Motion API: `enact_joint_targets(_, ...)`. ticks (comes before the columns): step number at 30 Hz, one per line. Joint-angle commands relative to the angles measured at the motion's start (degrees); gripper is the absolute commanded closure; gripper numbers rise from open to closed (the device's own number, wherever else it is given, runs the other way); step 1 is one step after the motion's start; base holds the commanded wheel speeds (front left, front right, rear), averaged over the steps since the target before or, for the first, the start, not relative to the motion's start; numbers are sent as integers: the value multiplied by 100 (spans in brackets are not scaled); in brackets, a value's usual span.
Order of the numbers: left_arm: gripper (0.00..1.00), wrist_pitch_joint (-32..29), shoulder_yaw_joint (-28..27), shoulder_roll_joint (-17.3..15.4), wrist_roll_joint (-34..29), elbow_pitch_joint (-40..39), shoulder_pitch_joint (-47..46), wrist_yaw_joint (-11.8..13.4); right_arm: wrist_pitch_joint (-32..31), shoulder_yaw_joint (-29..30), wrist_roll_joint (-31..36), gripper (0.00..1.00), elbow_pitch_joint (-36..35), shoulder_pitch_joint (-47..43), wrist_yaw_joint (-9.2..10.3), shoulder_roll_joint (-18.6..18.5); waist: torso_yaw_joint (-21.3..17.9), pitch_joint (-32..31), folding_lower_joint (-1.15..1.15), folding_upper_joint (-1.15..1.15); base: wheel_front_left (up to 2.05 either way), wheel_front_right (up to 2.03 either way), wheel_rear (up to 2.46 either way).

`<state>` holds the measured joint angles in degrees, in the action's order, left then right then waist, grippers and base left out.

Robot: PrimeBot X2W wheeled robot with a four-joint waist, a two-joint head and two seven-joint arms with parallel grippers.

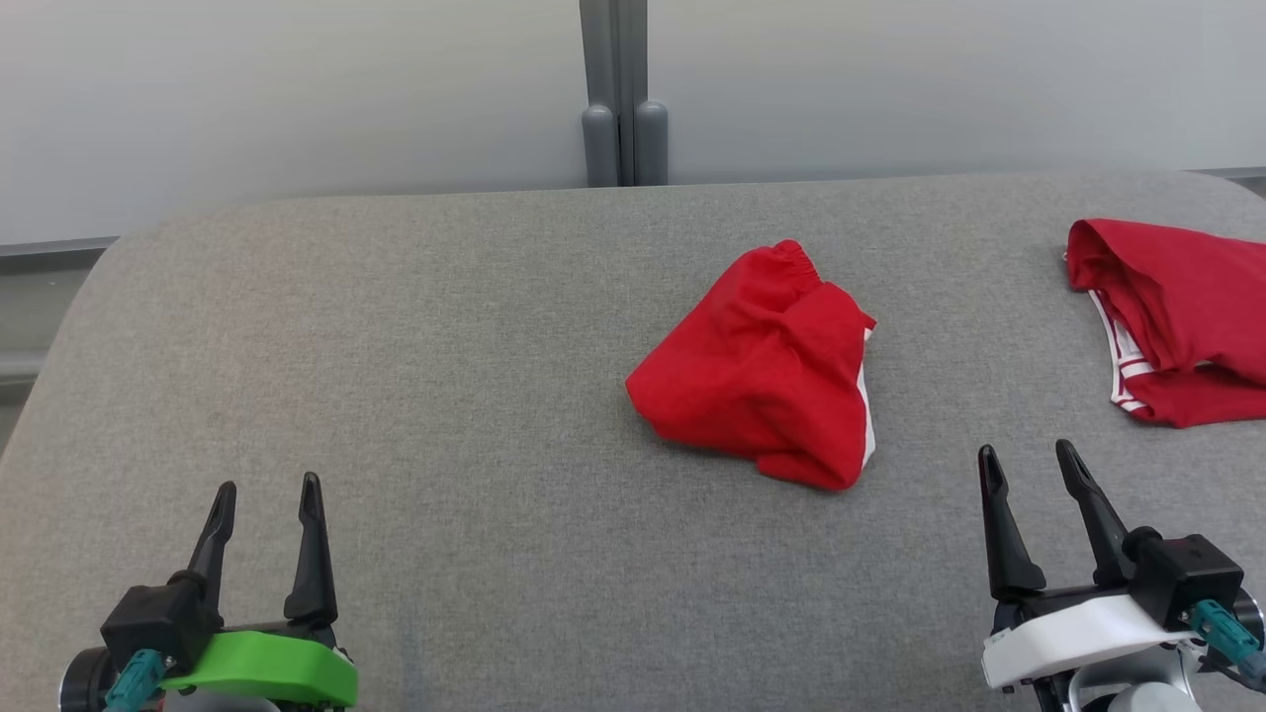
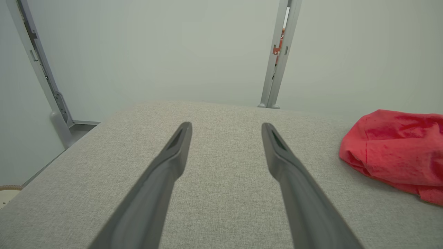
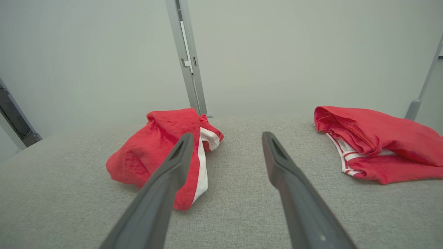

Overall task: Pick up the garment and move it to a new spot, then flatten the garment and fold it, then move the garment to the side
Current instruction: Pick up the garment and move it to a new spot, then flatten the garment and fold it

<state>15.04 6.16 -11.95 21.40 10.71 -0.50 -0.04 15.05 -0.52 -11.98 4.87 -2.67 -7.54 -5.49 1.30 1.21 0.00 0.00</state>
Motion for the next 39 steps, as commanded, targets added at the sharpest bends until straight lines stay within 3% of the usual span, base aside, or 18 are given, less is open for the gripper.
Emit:
enact_joint_targets(1, 0, 16, -68, 41, -68, -31, 87, -45, 17, -6, -27, 0, -10, -71, 11, -39, 32, -4, 0, 0, 0, 0, 0)
enact_joint_targets(13, 0, 17, -488, 356, -415, 31, 133, -363, 17, -70, -63, 0, 36, -93, 12, -103, 53, 25, 0, 0, 0, 0, 0)
enact_joint_targets(39, 0, 17, -904, 644, -833, 160, 62, -645, 17, -64, -74, 0, 109, -32, 12, -74, 13, 25, 0, 0, 0, 0, 0)
